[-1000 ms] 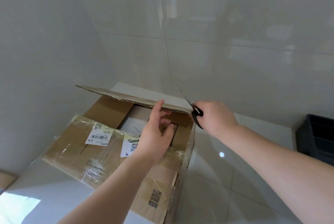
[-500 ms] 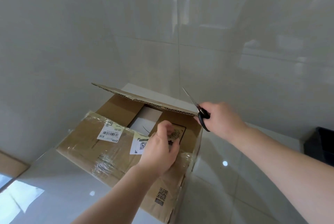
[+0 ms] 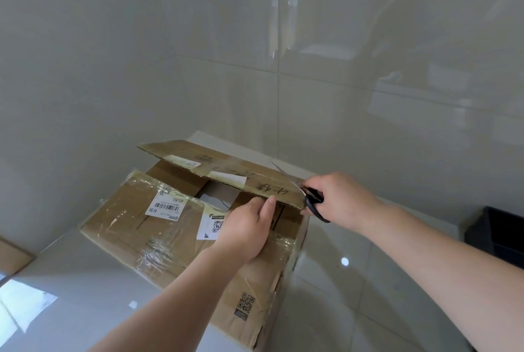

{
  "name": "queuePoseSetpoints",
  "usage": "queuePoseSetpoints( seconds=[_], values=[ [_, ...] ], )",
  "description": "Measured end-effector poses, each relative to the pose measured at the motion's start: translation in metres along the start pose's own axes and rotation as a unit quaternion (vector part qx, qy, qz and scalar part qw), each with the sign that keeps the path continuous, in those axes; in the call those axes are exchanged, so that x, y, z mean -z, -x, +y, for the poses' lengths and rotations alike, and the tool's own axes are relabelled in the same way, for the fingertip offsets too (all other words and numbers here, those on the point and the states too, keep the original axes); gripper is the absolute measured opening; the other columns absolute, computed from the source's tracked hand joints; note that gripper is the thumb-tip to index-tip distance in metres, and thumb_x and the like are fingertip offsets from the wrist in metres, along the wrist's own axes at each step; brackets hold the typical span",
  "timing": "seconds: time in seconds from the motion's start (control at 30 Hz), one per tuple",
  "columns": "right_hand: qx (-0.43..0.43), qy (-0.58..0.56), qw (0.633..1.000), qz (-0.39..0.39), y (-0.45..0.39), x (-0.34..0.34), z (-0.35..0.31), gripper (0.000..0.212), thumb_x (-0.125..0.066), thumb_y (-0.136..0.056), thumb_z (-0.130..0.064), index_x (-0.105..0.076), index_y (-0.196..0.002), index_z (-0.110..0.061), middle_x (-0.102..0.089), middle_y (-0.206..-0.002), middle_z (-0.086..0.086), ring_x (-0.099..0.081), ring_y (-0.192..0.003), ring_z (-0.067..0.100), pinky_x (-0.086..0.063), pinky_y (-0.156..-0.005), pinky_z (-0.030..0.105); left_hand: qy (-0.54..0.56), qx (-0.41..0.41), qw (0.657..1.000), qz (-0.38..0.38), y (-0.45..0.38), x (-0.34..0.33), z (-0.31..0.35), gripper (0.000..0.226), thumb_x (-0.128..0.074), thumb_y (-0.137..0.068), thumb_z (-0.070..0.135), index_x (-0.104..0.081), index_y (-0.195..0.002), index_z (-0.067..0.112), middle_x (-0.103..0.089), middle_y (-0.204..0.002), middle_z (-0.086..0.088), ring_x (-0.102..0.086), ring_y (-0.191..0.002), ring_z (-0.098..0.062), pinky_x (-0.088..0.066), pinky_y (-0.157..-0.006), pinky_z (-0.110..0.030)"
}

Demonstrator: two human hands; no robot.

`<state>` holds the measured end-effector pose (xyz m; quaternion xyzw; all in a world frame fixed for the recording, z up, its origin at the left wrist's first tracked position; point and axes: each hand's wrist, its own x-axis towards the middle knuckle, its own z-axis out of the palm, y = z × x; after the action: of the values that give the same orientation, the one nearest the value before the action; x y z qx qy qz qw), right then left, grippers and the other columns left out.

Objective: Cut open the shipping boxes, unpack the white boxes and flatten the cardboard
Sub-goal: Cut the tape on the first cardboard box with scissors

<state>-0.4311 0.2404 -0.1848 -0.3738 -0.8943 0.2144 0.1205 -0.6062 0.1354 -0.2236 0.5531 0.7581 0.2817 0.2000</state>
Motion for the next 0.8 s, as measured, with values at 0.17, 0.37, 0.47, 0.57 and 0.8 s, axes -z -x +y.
queuePoseSetpoints(
  seconds=[0.17,0.37,0.47,0.57,0.8],
  values=[
    [-0.158,0.018,0.987,-0.018,0.001,0.000,0.044,0.033,-0.083,-0.070,-0.034,-0.054,-0.064,-0.020,-0.064,-0.067,0.002,-0.062,-0.065,0.021,-0.047,-0.059,0.028,0.000,0.012,1.000,0.022,-0.001,-0.005,-0.001,0.054,-0.021,-0.098,0.052,-0.055,-0.079,0.015,-0.059,-0.068,-0.003,-0.056,-0.068,-0.018,-0.038,-0.068,-0.035],
    [-0.304,0.137,0.939,-0.087,0.040,-0.033,0.132,0.037,-0.076,-0.077,-0.034,-0.056,-0.099,-0.012,-0.065,-0.106,0.010,-0.060,-0.098,0.027,-0.035,-0.063,0.024,0.033,0.027,0.998,0.035,-0.008,-0.009,-0.003,0.057,-0.019,-0.093,0.060,-0.059,-0.081,0.021,-0.064,-0.074,0.000,-0.058,-0.070,-0.015,-0.048,-0.067,-0.034],
    [-0.305,0.154,0.936,-0.083,0.040,-0.047,0.150,0.022,-0.065,-0.085,-0.031,-0.058,-0.096,-0.013,-0.066,-0.106,0.009,-0.060,-0.100,0.027,-0.032,-0.063,0.024,0.087,0.046,0.994,0.036,-0.017,-0.016,0.001,0.060,-0.016,-0.090,0.065,-0.061,-0.082,0.026,-0.066,-0.071,0.003,-0.060,-0.072,-0.014,-0.047,-0.069,-0.035],
    [-0.295,0.151,0.941,-0.074,0.031,-0.055,0.156,0.017,-0.058,-0.089,-0.026,-0.060,-0.096,-0.011,-0.067,-0.105,0.011,-0.061,-0.100,0.028,-0.033,-0.064,0.025,0.168,0.066,0.983,0.010,-0.024,-0.023,0.003,0.058,-0.019,-0.095,0.062,-0.063,-0.082,0.027,-0.067,-0.067,0.005,-0.057,-0.063,-0.007,-0.042,-0.067,-0.032],
    [-0.324,0.120,0.934,-0.095,0.023,-0.077,0.167,0.019,-0.043,-0.095,-0.012,-0.054,-0.081,-0.010,-0.064,-0.115,0.019,-0.060,-0.106,0.031,-0.039,-0.071,0.026,0.257,0.085,0.962,-0.036,-0.029,-0.030,0.007,0.065,-0.019,-0.094,0.064,-0.064,-0.087,0.019,-0.069,-0.069,-0.002,-0.048,-0.059,-0.015,-0.041,-0.076,-0.037]
  ],
)
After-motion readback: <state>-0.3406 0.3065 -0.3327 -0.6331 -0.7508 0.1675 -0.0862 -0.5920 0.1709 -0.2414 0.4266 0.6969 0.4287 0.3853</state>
